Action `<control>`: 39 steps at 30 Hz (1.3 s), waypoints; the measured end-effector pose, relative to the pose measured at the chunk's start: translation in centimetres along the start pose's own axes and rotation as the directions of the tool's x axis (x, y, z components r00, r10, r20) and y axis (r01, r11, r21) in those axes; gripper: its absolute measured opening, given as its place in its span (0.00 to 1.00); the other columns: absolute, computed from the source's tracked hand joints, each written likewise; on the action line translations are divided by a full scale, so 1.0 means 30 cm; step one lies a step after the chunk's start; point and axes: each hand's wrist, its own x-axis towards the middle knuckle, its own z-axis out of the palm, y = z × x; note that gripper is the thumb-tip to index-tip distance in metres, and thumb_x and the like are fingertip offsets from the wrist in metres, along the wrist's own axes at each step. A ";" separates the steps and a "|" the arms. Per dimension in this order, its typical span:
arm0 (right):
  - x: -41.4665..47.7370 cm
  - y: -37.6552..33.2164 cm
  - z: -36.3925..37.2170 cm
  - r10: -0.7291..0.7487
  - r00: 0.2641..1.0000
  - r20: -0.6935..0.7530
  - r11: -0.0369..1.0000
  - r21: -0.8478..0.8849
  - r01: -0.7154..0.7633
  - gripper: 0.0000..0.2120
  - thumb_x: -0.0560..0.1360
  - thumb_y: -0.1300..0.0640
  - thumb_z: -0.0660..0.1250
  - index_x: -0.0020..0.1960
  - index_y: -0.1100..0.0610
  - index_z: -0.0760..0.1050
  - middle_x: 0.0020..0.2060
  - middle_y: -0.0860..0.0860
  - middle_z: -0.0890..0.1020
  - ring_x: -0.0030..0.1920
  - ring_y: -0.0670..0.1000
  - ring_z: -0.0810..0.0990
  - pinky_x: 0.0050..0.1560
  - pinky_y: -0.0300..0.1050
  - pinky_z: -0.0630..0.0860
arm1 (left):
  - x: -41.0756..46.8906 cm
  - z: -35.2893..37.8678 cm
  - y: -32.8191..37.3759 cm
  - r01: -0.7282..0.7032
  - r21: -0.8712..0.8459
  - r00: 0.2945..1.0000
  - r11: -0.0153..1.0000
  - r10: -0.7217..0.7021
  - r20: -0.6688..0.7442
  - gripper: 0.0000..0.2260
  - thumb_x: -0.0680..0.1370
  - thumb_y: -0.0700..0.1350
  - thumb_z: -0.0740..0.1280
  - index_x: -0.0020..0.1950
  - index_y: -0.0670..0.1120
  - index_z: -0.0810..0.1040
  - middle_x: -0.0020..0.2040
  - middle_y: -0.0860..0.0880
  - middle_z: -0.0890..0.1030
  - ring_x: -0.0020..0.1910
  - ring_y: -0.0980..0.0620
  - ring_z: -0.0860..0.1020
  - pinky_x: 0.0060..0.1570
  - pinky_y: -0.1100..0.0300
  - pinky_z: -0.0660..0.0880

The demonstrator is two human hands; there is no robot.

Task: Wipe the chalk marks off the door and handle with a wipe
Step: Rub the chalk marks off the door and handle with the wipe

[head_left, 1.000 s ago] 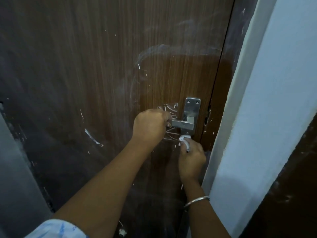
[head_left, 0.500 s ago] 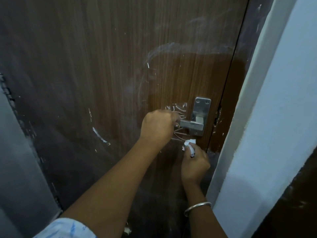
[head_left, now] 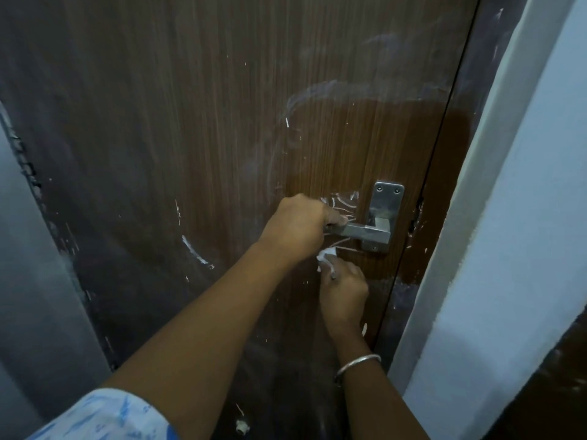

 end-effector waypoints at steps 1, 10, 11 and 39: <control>0.004 0.000 0.004 -0.007 1.000 0.005 1.000 -0.001 0.007 0.09 0.67 0.68 0.73 0.46 0.61 0.82 0.37 0.57 0.84 0.38 0.55 0.82 0.40 0.43 0.77 | 0.001 -0.005 -0.002 -0.006 0.000 1.000 1.000 0.006 0.012 0.18 0.74 0.36 0.67 0.59 0.54 0.78 0.54 0.49 0.82 0.53 0.50 0.79 0.53 0.52 0.77; 0.021 -0.009 0.013 -0.097 0.994 0.046 0.991 -0.084 0.101 0.07 0.65 0.68 0.75 0.43 0.62 0.82 0.32 0.58 0.82 0.33 0.57 0.80 0.35 0.44 0.77 | 0.026 -0.081 -0.004 -0.060 -0.003 0.974 0.998 0.059 0.218 0.23 0.73 0.32 0.64 0.63 0.54 0.75 0.58 0.51 0.79 0.55 0.51 0.77 0.52 0.60 0.73; 0.027 -0.016 0.019 -0.128 0.989 0.069 0.985 -0.104 0.135 0.06 0.66 0.67 0.75 0.42 0.62 0.82 0.32 0.57 0.81 0.33 0.57 0.80 0.34 0.44 0.77 | 0.024 -0.082 -0.003 -0.053 -0.005 0.970 0.999 0.053 0.236 0.24 0.73 0.32 0.64 0.64 0.54 0.74 0.59 0.50 0.79 0.55 0.52 0.76 0.52 0.59 0.74; 0.084 -0.154 0.074 -0.202 0.913 0.355 0.966 -0.083 0.246 0.07 0.73 0.65 0.66 0.49 0.62 0.79 0.40 0.58 0.81 0.39 0.56 0.80 0.38 0.46 0.76 | -0.195 0.142 -0.139 0.352 -0.348 0.900 0.869 -0.417 -0.130 0.15 0.71 0.32 0.59 0.54 0.45 0.76 0.50 0.45 0.82 0.51 0.48 0.79 0.54 0.52 0.75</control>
